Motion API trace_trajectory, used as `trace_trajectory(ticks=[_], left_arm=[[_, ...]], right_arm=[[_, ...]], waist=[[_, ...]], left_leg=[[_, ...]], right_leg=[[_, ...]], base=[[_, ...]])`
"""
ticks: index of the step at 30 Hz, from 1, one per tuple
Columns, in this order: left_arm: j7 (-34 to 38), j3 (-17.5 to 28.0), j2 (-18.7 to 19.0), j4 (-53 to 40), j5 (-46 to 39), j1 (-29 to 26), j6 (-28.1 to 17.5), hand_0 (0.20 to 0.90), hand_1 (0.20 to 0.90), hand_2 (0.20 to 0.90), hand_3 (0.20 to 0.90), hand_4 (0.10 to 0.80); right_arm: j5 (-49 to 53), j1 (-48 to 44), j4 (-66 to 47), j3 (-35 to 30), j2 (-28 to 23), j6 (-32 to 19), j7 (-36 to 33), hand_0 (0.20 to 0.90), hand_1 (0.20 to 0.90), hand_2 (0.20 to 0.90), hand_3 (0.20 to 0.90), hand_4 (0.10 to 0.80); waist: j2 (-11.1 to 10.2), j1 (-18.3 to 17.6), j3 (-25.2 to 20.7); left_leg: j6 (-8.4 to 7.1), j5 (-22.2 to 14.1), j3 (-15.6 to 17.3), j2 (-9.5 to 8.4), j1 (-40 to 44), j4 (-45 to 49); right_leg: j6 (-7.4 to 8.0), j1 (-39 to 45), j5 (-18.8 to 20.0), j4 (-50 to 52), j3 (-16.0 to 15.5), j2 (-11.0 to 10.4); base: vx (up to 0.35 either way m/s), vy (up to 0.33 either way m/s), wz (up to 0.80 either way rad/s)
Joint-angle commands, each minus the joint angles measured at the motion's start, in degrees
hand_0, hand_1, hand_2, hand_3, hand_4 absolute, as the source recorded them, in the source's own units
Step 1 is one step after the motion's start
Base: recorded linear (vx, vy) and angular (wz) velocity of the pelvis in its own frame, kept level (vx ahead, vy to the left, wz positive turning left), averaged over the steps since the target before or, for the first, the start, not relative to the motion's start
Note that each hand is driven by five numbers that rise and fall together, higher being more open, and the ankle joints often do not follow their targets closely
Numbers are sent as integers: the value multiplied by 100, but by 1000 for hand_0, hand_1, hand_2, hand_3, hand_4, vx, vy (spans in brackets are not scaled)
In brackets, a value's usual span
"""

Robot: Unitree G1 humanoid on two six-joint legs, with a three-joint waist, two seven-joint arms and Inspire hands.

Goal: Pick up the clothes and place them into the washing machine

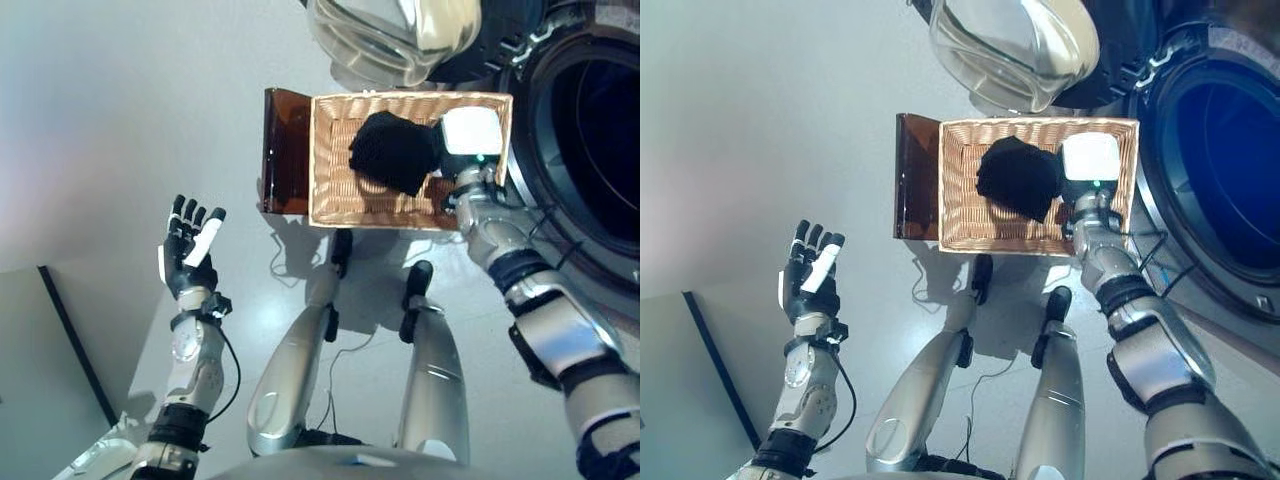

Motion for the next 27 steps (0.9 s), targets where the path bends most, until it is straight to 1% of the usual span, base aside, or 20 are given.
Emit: trace_trajectory(ticks=[1,2,4,5,6,9,13,18,19,20,22,27], left_arm=[[99,239,251,-269,134,-56,-477,900,900,900,900,800],[99,238,251,-269,134,-56,-477,900,900,900,900,800],[113,232,235,-263,113,0,-468,900,900,900,900,800],[113,231,235,-263,113,0,-468,900,900,900,900,800],[105,213,200,-212,71,22,-435,900,900,900,900,800],[143,163,172,-206,23,77,-372,900,900,900,900,800],[158,89,137,-204,-88,199,-283,900,900,900,900,800],[86,-27,123,-206,-268,304,-255,900,900,900,900,800],[86,-27,123,-206,-268,304,-255,900,900,900,900,800],[64,-75,114,-219,-344,310,-250,900,900,900,900,800],[34,-132,107,-194,-402,329,-266,900,900,900,900,800],[-32,-266,73,-237,-533,386,-234,900,900,900,900,800]], right_arm=[[867,-361,-686,-561,-3,-580,-782,200,200,200,200,300],[867,-360,-686,-562,-4,-579,-781,200,200,200,200,300],[1425,-31,-918,-891,216,-826,-839,200,200,200,200,300],[1425,-30,-919,-892,216,-826,-839,200,200,200,200,300],[2043,225,-1124,-1224,469,-1082,-919,200,200,200,200,300],[3364,677,-1458,-1723,1002,-1607,-990,200,200,200,200,300],[4797,1232,-1944,-2112,1541,-2284,-850,200,200,200,200,300],[6037,1621,-2322,-2514,1843,-2885,-639,200,200,200,200,300],[6037,1621,-2322,-2514,1843,-2885,-639,200,200,200,200,300],[6512,1662,-2403,-2621,1906,-3086,-577,200,200,200,200,300],[6983,1661,-2440,-2792,1992,-3366,-526,200,200,200,200,300],[7998,1712,-2570,-3107,2166,-3818,-306,200,200,200,200,300]], waist=[[234,41,79],[234,48,72],[263,16,21],[263,22,13],[297,-14,-10],[350,-94,-17],[416,-154,-58],[545,-189,-183],[546,-188,-183],[592,-200,-212],[628,-204,-239],[732,-249,-289]], left_leg=[[-297,-805,593,-338,177,335],[-297,-805,596,-334,170,335],[-281,-857,639,-337,182,406],[-282,-857,641,-334,175,406],[-270,-897,669,-339,186,466],[-251,-968,708,-347,179,597],[-239,-998,770,-338,176,622],[-233,-1000,786,-338,231,547],[-233,-1000,786,-338,231,546],[-236,-996,793,-342,254,520],[-237,-999,808,-353,281,506],[-241,-1017,836,-370,328,481]], right_leg=[[66,286,274,-776,434,24],[66,280,280,-782,436,28],[54,311,264,-774,478,32],[53,305,269,-779,480,35],[44,321,250,-752,509,36],[28,332,201,-693,549,34],[23,337,189,-697,608,64],[28,401,158,-777,647,70],[28,401,158,-777,647,70],[26,399,148,-779,670,78],[16,406,129,-772,690,91],[-1,397,92,-718,737,109]], base=[[13,0,-16],[14,2,-16],[18,2,-10],[17,-4,-7],[13,-5,-6],[17,1,-4],[9,6,-12],[20,3,-9],[16,0,-9],[11,-8,-8],[14,-4,-8],[4,-1,-2]])
